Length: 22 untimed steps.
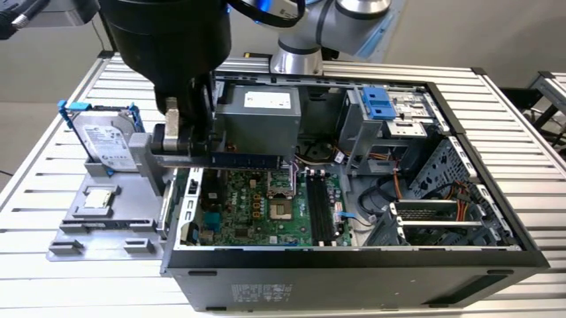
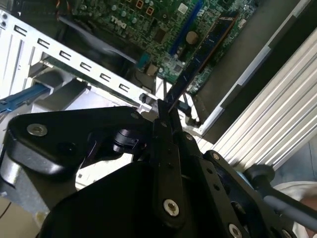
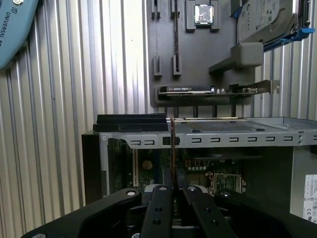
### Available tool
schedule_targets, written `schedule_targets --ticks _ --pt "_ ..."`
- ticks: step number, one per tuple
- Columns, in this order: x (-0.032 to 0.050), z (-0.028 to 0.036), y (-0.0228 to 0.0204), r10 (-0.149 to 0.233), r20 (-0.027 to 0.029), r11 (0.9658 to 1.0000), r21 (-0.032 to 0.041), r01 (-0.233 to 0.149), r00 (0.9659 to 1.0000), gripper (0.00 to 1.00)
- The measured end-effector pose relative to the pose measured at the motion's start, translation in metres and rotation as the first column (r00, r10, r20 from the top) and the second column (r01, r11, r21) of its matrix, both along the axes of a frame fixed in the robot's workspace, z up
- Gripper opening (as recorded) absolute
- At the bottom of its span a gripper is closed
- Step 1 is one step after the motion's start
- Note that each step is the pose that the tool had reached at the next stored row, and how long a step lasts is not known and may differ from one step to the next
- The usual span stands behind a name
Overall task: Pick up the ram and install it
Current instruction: 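Pick up the ram and move it above insertion slot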
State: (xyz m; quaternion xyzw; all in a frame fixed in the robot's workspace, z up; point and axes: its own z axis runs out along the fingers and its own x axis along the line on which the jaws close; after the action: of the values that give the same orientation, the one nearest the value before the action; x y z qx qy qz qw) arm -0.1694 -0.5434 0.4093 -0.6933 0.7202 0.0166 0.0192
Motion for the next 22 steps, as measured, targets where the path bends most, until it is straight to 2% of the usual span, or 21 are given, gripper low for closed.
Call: schedule_targets --ticks 22 --pt "0.0557 0.0000 0.0000 0.000 0.0000 1.0000 0.0000 0.000 1.0000 0.00"
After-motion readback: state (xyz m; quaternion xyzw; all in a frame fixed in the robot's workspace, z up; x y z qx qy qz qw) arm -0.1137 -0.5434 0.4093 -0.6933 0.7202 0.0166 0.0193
